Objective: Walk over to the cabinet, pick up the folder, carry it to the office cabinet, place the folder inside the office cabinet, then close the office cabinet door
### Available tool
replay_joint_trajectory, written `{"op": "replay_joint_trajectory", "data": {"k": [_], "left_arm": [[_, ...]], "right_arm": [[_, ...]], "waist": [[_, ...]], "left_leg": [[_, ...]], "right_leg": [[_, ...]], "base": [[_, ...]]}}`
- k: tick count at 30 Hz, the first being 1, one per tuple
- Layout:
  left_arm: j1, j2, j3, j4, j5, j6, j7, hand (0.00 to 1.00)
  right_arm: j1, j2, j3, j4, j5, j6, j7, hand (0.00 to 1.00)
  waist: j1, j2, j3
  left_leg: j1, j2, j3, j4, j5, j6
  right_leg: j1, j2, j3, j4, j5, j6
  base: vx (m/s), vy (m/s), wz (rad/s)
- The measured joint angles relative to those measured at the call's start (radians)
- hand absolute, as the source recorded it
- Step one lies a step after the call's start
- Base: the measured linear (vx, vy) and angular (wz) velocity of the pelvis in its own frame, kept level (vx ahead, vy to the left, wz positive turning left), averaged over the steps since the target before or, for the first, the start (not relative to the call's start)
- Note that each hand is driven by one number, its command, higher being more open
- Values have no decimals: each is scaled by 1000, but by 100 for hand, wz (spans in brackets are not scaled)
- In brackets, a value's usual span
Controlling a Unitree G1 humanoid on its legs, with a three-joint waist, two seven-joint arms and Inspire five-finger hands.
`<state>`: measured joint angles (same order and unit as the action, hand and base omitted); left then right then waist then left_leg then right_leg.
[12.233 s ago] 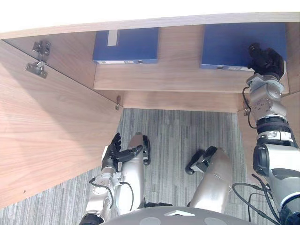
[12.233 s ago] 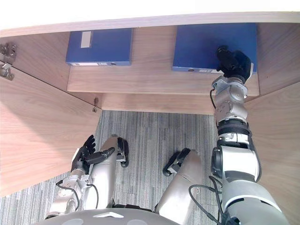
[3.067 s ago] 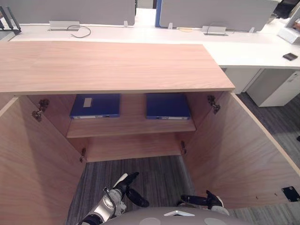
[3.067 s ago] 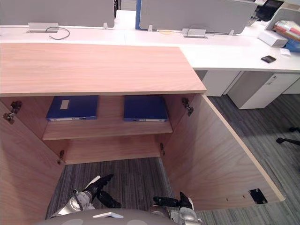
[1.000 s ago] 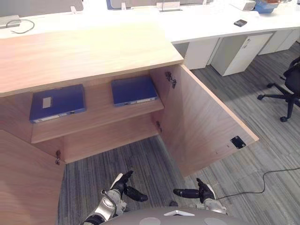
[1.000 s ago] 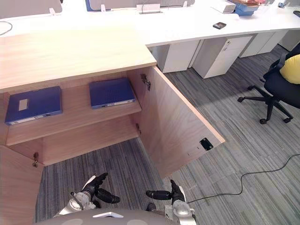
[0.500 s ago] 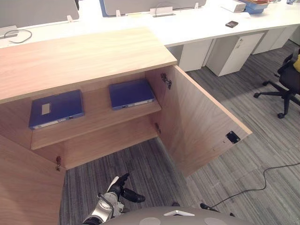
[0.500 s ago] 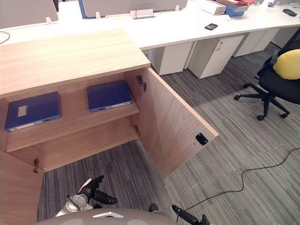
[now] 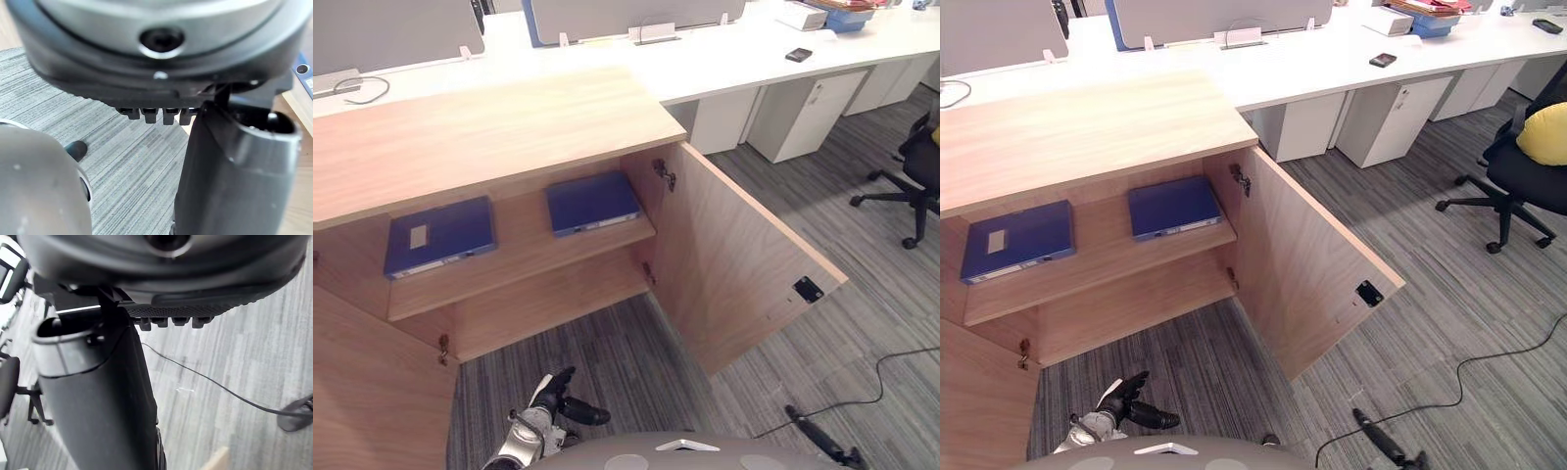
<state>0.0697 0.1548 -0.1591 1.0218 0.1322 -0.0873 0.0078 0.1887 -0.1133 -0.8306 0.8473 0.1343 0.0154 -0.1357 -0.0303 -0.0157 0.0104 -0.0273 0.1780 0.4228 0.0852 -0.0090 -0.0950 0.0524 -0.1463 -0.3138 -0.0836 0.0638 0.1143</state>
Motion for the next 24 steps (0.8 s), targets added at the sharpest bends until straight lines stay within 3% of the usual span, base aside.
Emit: {"op": "replay_joint_trajectory", "data": {"k": [5,9,11,19,24], "left_arm": [[28,1,56,-10,-2,-1,-4,100],[35,10,60,-8,-8,0,1,100],[39,12,61,-8,-12,0,2,100],[41,11,90,1,-21,-1,7,100],[47,11,92,8,-22,0,11,100]], "right_arm": [[-43,-190,-147,6,-9,1,-6,100],[-115,-368,-201,130,-10,1,-4,100],[-148,-409,-208,161,-11,2,-2,100],[-247,-575,-169,221,-77,29,1,100],[-281,-624,-41,214,-114,30,-1,100]], "waist": [[-2,11,-7],[-16,2,-11],[-24,-3,-15],[-31,-18,-23],[-38,-27,-34]], "left_leg": [[-2,-27,-18,0,-6,10],[-28,-35,-49,26,-20,17],[-35,-33,-54,37,-24,17],[-34,-31,-57,54,-36,20],[-33,-31,-56,54,-36,20]], "right_leg": [[10,-21,-15,3,-3,11],[17,-25,-40,6,-2,15],[18,-25,-43,6,-2,15],[16,-29,-39,28,-13,17],[16,-29,-37,28,-13,17]], "base": [[10,37,11],[8,22,21],[6,2,10],[1,0,0],[0,0,0]]}}
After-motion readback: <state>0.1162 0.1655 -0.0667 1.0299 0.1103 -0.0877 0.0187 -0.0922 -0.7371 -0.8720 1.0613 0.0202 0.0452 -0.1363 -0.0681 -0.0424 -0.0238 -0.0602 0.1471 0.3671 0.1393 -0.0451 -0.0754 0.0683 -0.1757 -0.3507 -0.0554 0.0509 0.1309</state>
